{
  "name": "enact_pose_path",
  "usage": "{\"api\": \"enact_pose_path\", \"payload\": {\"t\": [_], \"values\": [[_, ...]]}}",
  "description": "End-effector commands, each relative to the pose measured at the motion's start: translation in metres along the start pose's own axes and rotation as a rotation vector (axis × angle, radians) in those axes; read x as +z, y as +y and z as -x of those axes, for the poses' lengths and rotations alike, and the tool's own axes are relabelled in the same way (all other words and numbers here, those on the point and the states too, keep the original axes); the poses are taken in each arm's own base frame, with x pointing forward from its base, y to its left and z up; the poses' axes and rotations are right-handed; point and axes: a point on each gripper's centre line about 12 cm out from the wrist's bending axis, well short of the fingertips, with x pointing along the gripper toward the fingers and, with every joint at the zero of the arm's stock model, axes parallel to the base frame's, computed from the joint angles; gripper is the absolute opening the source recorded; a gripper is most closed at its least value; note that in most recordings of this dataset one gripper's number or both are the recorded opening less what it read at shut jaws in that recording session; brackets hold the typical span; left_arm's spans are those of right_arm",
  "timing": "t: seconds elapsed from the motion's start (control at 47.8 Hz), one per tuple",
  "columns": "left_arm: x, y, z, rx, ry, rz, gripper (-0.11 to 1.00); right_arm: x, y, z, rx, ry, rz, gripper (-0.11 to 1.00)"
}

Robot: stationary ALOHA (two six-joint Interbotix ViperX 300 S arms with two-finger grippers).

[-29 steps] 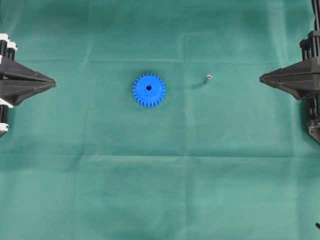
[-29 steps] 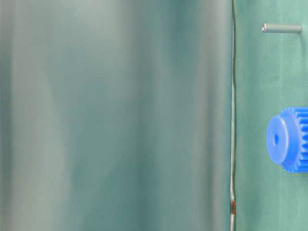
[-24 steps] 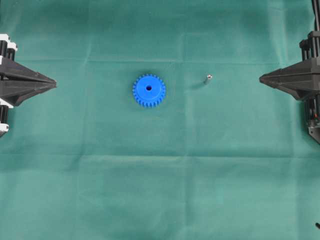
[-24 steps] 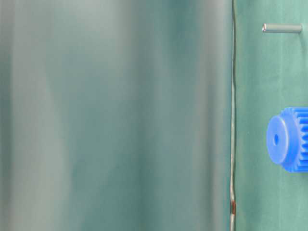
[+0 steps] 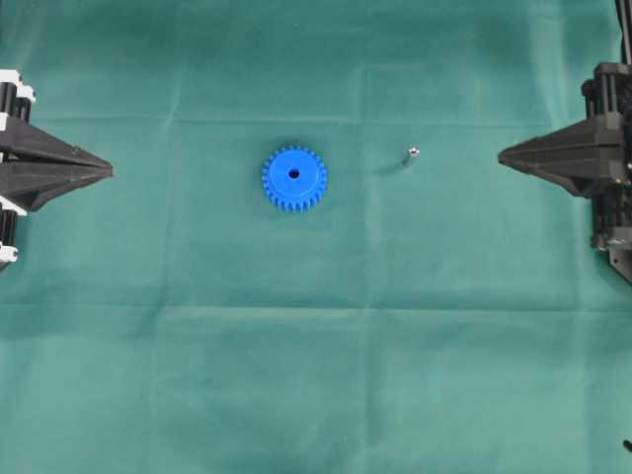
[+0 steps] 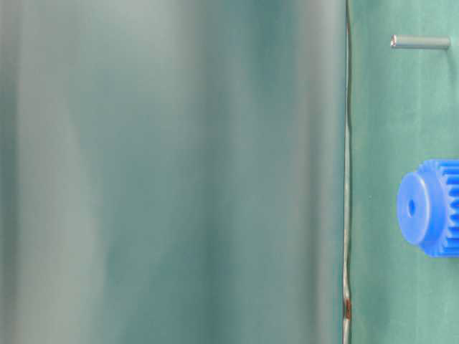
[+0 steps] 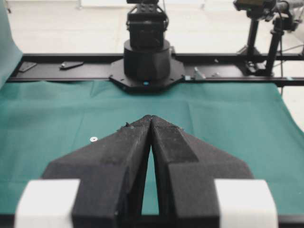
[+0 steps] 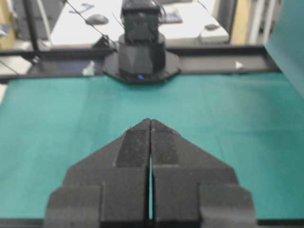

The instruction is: Insert the shaft placed at a random location into the center hole of the medium gear at another random location.

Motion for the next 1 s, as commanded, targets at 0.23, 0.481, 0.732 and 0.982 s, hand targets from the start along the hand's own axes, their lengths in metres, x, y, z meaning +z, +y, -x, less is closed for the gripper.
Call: {"api": "enact_pose_path", "payload": {"t": [0.23, 0.481, 0.732, 0.982], "values": [[0.010, -0.001, -0.003, -0.004, -0.026, -0.001, 0.03, -0.024, -0.019, -0.021, -0.084, 0.119, -0.004, 0.36], [0.011, -0.001, -0.002, -0.004, -0.028, -0.001, 0.03, -0.066, -0.039, -0.044, -0.151, 0.278, -0.019, 0.88], [0.011, -0.001, -0.002, -0.004, -0.028, -0.003, 0.03, -0.110, -0.050, -0.060, -0.184, 0.383, -0.035, 0.83], [0.009, -0.001, -0.002, -0.004, -0.017, -0.003, 0.03, -0.145, -0.055, -0.070, -0.203, 0.442, -0.058, 0.83]]}}
